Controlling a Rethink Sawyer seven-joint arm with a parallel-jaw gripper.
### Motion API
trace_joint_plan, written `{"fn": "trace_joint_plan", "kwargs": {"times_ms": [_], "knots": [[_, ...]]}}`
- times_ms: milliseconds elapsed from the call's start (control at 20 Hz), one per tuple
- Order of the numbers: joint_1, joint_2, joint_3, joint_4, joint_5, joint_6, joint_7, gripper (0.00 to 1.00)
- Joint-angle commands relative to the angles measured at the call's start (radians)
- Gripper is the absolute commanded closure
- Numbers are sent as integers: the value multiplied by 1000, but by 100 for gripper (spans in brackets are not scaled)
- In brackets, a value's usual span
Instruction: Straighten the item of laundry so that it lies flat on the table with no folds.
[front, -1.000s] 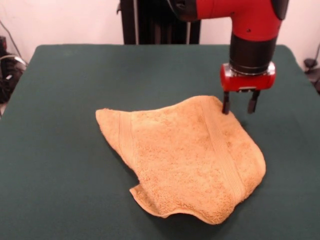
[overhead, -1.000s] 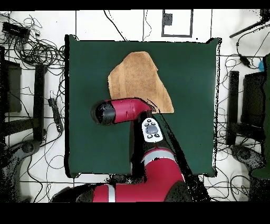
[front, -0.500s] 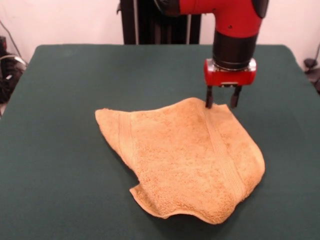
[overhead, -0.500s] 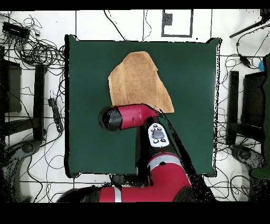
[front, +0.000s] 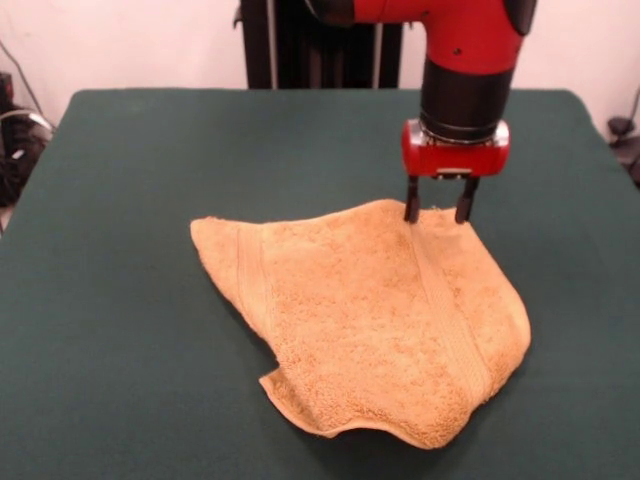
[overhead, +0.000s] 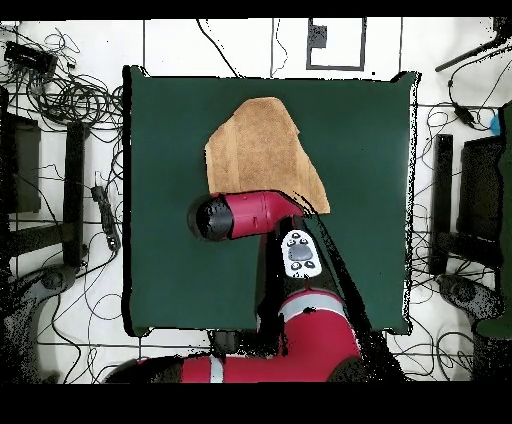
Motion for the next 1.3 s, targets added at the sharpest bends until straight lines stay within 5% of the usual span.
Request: {"fn": "trace_joint_plan", "kwargs": {"times_ms": [50, 1300], "knots": [[36, 106, 24, -86, -10, 33, 65, 0], [6, 121, 57, -69, 22, 64, 67, 0]]}}
